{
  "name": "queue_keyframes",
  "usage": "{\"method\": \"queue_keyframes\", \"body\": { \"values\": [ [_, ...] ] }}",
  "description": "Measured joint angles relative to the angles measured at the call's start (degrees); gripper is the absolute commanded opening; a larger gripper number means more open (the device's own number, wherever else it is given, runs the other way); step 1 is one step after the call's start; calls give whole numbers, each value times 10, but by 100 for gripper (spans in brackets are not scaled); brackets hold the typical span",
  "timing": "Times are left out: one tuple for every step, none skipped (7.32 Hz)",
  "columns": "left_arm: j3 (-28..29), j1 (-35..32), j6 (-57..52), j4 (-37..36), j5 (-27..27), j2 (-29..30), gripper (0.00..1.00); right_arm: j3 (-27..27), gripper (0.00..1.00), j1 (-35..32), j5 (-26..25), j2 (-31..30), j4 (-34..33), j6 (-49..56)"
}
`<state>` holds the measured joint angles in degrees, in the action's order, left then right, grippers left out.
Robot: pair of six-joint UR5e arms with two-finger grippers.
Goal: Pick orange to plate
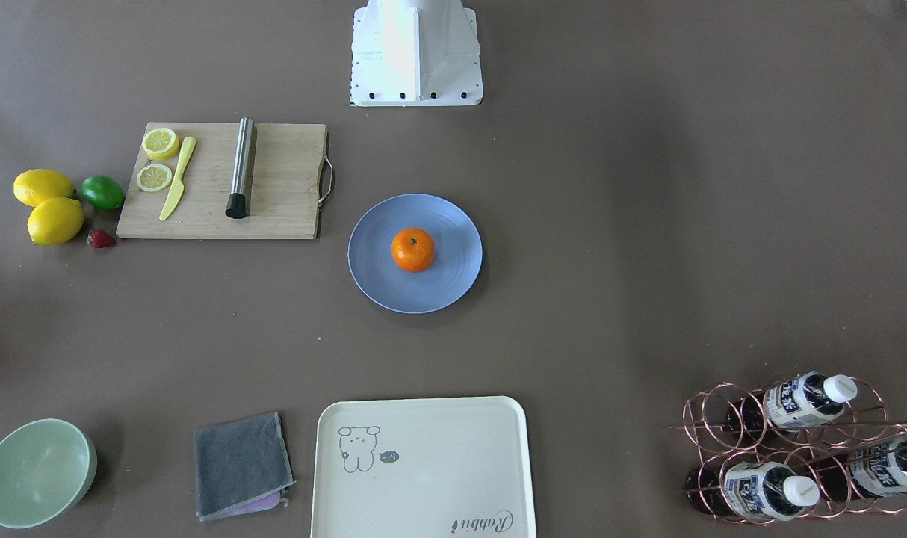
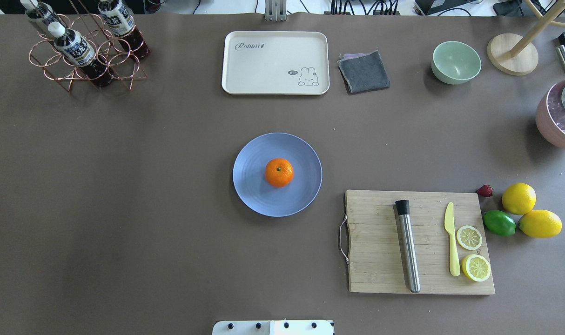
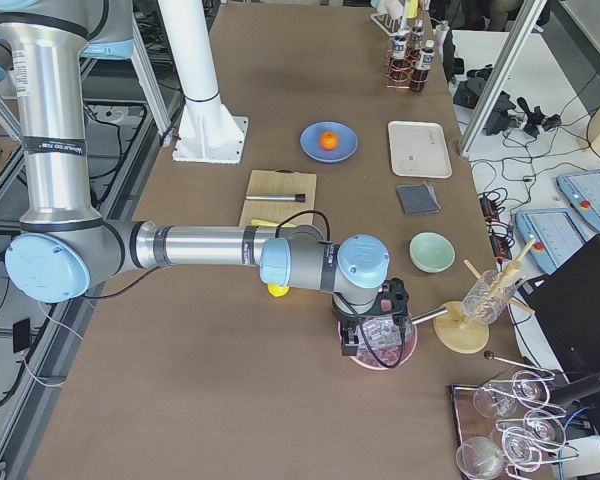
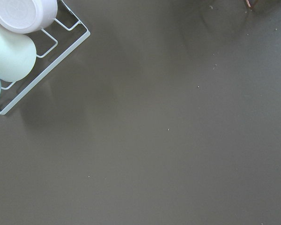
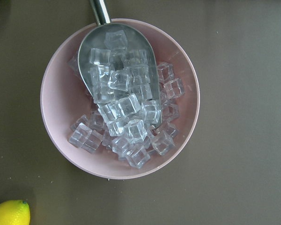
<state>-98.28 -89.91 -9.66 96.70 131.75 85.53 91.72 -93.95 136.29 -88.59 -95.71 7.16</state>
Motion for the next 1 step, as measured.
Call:
{"method": "queue_keyframes", "body": {
  "values": [
    [1, 0, 0, 0, 0, 0, 98, 0, 100, 0, 0, 0, 0, 0]
  ]
}}
